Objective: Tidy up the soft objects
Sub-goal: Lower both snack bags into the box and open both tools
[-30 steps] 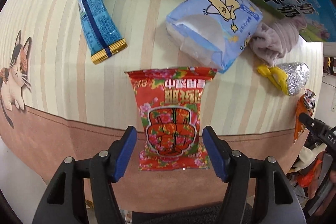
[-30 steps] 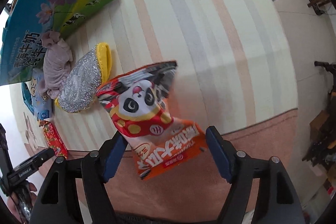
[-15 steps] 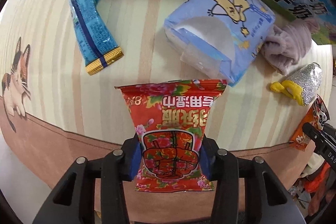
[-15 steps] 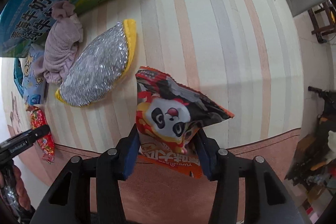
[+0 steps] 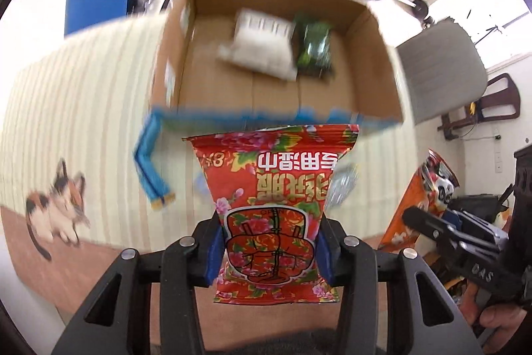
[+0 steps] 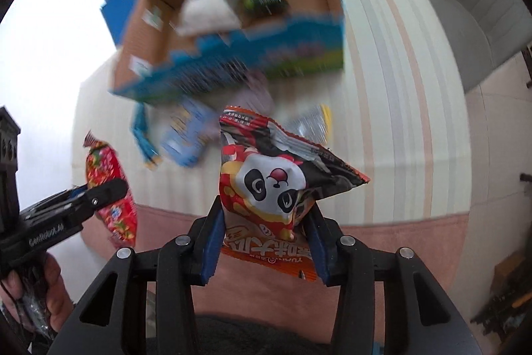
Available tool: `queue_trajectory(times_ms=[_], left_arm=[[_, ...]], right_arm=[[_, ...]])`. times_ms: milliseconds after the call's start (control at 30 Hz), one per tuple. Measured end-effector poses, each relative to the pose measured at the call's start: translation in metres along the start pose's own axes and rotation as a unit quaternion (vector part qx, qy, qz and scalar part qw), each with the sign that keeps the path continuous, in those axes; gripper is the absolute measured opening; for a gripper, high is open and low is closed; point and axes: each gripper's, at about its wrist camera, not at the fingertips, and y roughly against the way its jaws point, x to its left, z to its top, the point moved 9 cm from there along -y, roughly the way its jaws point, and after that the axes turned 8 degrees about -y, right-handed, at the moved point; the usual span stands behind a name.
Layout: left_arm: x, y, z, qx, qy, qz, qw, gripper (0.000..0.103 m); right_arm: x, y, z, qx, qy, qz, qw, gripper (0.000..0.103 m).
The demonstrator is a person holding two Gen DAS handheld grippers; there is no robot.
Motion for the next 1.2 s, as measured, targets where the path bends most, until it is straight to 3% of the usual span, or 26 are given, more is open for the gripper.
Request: queue_trajectory(times_ms=[100,233,367,467,667,867,933,967,1067,1133,1200], left_arm=[[0.011,-0.002,0.055,-0.016,-0.012,0.030,0.9993,0.042],[0.022,-0.035,0.101,0.006,-0.017,0.040,0.9990,0.042],[0.032,-0.087,0.140,0.069,-0.001,0.013,0.9976,0.042],[0.026,-0.126,0.147,0.118,0.013,-0.015,0.9928,0.042],[0.011,-0.181,0.145,0.182,0.004,-0.033,0.9827,0.042],[0.009,-0.197,0.144,0.205,-0.008,-0.033,0.9782,0.043],[0.009,-0.197,0.146,0.207,-0.008,-0.037,0.9776,0.049],[0.009,-0.194,0.146,0.207,-0.008,-0.039,0.9775,0.051],[0.013,-0.181,0.148,0.190,-0.012,-0.032,0.9811,0.066],[0.015,-0.170,0.151,0.174,-0.017,-0.019,0.9844,0.072],[0.018,-0.155,0.151,0.156,-0.019,-0.010,0.9876,0.090]], right_arm=[[0.027,0.037,0.044,-0.038,0.014,0.019,0.999,0.048],[0.051,0.051,0.108,-0.078,0.033,-0.012,0.996,0.048],[0.055,0.019,0.152,-0.053,0.032,-0.038,0.997,0.048],[0.043,-0.015,0.180,-0.010,0.025,-0.052,0.998,0.048],[0.023,-0.078,0.195,0.044,0.028,-0.097,0.994,0.048],[0.010,-0.105,0.188,0.082,0.040,-0.110,0.990,0.048],[0.008,-0.112,0.186,0.097,0.043,-0.117,0.987,0.049],[0.008,-0.116,0.188,0.101,0.043,-0.120,0.987,0.052],[0.008,-0.120,0.190,0.104,0.037,-0.118,0.987,0.089],[0.010,-0.112,0.189,0.100,0.034,-0.111,0.988,0.091],[0.013,-0.105,0.188,0.096,0.030,-0.104,0.989,0.092]])
